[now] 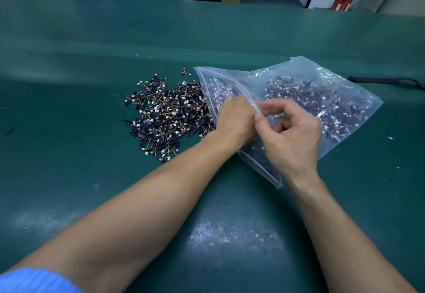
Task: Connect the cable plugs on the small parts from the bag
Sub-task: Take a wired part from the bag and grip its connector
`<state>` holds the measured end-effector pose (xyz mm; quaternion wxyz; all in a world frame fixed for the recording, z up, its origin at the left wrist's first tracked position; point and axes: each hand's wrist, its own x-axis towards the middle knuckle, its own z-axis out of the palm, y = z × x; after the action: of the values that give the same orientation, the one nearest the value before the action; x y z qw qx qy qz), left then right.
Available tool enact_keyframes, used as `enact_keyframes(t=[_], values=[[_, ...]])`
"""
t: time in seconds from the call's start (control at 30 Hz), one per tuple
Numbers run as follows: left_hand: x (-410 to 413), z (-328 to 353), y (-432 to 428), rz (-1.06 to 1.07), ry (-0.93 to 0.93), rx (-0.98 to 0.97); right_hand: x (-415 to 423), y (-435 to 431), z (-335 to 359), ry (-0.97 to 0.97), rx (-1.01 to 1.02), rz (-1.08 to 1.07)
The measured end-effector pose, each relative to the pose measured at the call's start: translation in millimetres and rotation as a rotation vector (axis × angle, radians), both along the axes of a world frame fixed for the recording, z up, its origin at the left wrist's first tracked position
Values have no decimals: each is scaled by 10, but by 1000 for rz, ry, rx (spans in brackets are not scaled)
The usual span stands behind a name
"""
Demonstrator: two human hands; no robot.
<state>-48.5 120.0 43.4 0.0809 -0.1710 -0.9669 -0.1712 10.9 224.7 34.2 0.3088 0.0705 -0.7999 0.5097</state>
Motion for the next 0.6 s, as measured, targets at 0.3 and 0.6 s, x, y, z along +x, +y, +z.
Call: enact_keyframes(t=[0.3,0.6], values=[[171,-89,-515,-170,97,57,-4,-45,-74,-70,60,54],[436,-218,-1254,-98,67,100,-42,-84,-283,-377,332,170]])
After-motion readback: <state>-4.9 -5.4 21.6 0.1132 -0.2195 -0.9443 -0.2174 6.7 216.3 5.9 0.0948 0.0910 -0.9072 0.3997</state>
